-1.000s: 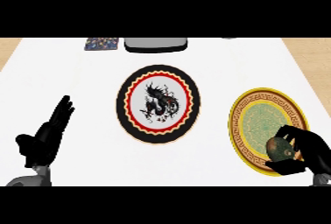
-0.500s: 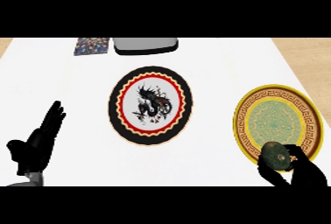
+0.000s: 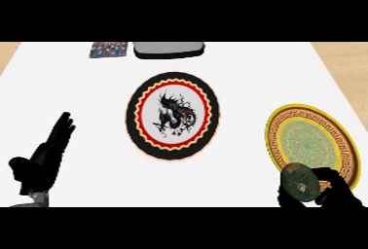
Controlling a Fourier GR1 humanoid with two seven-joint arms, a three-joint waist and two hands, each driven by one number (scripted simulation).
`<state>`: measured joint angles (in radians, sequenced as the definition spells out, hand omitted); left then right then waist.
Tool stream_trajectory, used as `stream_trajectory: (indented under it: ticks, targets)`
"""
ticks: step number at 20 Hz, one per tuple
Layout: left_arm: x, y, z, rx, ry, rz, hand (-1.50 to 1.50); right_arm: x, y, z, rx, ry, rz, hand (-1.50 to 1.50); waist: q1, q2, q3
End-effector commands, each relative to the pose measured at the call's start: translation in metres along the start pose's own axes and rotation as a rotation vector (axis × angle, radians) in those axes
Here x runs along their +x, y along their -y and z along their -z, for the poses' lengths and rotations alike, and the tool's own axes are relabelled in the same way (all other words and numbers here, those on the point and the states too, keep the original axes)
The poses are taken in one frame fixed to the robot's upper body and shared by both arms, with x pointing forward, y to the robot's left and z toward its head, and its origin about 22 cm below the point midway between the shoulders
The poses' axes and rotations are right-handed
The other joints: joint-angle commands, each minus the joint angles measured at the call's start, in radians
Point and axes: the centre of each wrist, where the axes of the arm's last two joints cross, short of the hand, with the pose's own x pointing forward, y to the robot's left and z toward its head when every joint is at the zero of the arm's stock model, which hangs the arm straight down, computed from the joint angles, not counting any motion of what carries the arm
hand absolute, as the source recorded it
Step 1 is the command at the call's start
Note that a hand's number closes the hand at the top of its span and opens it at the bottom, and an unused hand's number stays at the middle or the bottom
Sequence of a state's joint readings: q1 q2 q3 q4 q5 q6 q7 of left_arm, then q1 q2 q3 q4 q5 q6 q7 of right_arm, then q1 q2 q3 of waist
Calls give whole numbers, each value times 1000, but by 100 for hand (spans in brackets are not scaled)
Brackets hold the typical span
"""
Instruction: Pick the squash from the plate and place it in the plate
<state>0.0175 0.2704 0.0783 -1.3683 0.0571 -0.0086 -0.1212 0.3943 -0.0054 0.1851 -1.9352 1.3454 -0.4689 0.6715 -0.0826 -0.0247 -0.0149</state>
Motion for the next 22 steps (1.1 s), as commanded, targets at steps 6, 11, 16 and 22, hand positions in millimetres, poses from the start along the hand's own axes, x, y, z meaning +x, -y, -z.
stream_trajectory:
  ticks: [6, 11, 16, 22]
  targets:
    - [11, 9, 6, -59, 31, 1, 0, 67, 50, -47, -145, 10, 57, 150, 54, 13, 5]
    - [17, 15, 16, -93, 48, -8, 0, 106, 46, -73, -142, 6, -8, 150, 89, 25, 8]
    - [21, 18, 27, -99, 48, -19, 0, 142, 38, -71, -109, 12, 10, 150, 114, 37, 11]
    - [22, 33, 23, -144, 63, -11, 0, 176, 12, -46, -81, 9, 16, 150, 144, 38, 14]
